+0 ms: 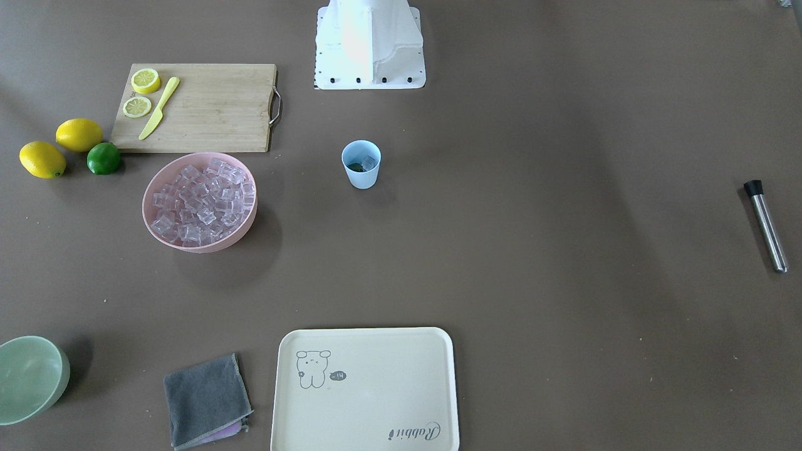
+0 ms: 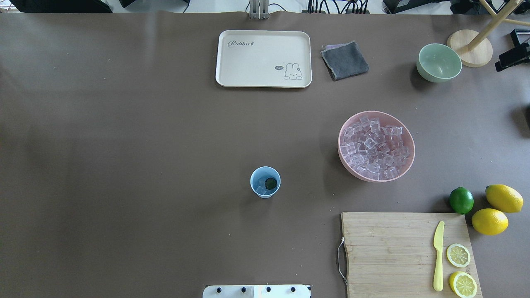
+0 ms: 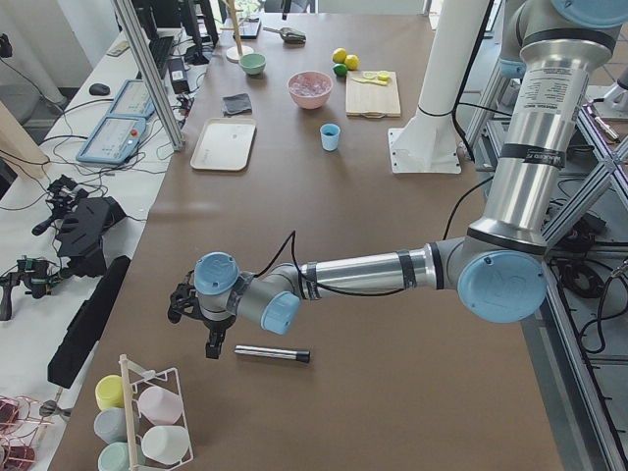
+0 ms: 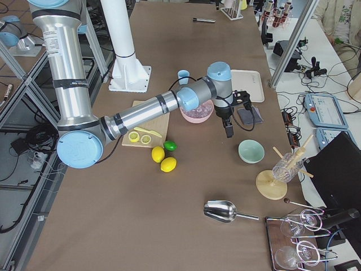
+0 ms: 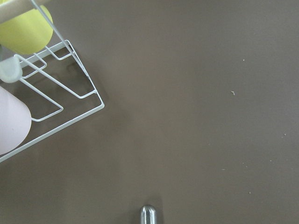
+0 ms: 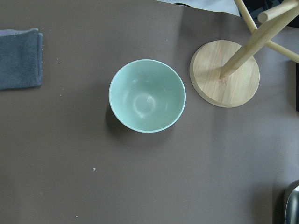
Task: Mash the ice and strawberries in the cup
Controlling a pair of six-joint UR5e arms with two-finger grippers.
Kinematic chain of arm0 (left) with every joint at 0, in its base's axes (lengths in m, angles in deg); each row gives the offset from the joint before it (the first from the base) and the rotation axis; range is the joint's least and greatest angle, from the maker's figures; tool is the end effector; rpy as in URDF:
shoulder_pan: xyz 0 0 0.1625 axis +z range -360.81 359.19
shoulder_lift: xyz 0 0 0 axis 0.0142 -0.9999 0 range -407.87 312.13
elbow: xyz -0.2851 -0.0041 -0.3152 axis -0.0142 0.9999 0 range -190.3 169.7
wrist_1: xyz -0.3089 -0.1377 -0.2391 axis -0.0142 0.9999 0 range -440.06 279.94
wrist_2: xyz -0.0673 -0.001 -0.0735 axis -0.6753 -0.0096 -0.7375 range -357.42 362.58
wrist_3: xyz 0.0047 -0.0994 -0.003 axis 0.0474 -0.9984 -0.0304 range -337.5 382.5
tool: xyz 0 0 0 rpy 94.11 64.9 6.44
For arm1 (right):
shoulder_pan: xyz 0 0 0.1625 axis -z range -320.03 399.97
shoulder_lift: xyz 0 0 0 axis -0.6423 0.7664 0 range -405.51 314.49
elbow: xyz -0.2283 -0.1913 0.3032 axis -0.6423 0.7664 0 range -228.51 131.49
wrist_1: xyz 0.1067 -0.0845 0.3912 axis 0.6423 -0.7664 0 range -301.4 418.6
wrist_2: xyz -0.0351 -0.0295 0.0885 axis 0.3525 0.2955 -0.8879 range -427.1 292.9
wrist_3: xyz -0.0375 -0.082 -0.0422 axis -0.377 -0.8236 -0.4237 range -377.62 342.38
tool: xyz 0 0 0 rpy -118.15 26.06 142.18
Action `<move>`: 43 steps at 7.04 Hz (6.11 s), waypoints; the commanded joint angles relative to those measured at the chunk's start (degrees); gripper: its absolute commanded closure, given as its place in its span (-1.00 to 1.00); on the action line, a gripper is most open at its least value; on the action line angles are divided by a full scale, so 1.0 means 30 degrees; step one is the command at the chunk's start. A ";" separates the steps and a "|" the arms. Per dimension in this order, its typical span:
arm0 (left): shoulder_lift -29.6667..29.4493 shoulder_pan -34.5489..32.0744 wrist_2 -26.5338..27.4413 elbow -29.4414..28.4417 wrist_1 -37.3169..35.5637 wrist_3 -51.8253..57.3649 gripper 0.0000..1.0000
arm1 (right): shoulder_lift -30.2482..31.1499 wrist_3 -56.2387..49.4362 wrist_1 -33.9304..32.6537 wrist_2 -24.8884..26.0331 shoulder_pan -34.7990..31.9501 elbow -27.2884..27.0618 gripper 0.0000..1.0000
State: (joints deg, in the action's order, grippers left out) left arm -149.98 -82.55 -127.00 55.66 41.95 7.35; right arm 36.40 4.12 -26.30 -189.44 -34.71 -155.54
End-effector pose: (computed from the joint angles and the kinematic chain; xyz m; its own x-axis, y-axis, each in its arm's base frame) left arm 0.0159 -0.5967 0.6970 0.7412 0.0728 -0.6674 0.0609 0.9827 0.1748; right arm -0.0664 -0.5452 0.4393 0.7754 -0.1399 0.6158 -0.0634 0.9530 0.2964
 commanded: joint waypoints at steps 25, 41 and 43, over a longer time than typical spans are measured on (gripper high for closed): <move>-0.1736 0.1150 -0.1358 -0.2340 -0.1382 0.2209 1.00 | 0.0090 -0.0215 0.0671 0.2575 -0.0009 0.0054 -1.00; -0.6977 1.1349 -0.0218 0.5493 1.8060 -1.3699 1.00 | 0.0090 0.0019 0.0612 0.3981 -0.0068 0.0227 -1.00; -0.8001 1.3034 0.1297 0.5493 1.8800 -1.5009 1.00 | 0.0002 0.0019 0.0612 0.3981 -0.0097 0.0637 -1.00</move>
State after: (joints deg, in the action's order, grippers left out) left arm -172.23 -46.15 -125.57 72.17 96.59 -35.03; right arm 36.53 4.19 -24.51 -177.51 -34.97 -154.32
